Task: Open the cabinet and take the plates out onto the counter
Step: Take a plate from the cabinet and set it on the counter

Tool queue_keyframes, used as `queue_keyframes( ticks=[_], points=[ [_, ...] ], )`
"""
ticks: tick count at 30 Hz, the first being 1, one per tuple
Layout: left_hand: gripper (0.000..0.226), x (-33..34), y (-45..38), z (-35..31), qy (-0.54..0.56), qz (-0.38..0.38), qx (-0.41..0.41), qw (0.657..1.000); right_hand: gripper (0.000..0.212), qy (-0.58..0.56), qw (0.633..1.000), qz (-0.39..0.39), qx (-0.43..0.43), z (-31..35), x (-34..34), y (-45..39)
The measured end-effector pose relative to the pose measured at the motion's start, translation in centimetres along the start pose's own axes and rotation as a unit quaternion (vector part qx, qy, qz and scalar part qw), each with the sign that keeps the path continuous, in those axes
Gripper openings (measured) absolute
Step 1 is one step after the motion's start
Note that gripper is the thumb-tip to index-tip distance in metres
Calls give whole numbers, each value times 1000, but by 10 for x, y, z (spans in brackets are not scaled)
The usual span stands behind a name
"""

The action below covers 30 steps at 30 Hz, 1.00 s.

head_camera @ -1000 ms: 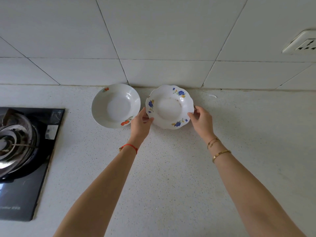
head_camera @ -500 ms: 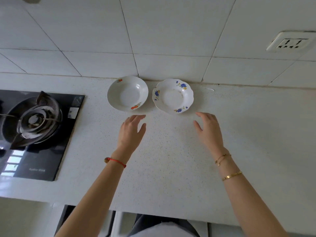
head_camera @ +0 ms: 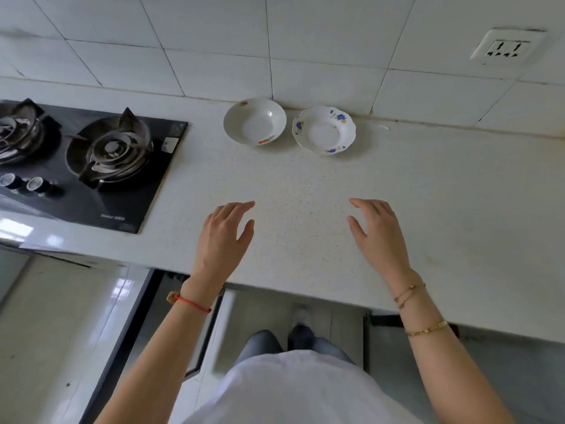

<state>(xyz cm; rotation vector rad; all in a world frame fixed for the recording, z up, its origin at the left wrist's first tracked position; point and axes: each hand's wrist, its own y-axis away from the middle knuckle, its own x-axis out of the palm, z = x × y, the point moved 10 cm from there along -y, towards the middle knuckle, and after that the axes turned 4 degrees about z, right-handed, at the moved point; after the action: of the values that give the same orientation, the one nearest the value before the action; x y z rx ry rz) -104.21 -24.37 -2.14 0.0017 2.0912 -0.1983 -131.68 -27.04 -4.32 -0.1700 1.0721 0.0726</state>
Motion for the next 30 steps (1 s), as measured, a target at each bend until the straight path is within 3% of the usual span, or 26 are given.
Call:
queue_keyframes(
  ticks=[9, 19, 30],
  points=[
    [35, -41, 141, 19, 1, -21, 12, 1000, 36, -1, 1000, -8, -6, 58, 13, 125],
    [32, -75, 332, 45, -9, 5, -6, 1000, 32, -30, 999, -13, 20, 129, 40, 318],
    [31, -81, 459, 28, 3, 14, -23, 1000, 32, -19, 1000, 4, 18, 140, 41, 443]
  ],
)
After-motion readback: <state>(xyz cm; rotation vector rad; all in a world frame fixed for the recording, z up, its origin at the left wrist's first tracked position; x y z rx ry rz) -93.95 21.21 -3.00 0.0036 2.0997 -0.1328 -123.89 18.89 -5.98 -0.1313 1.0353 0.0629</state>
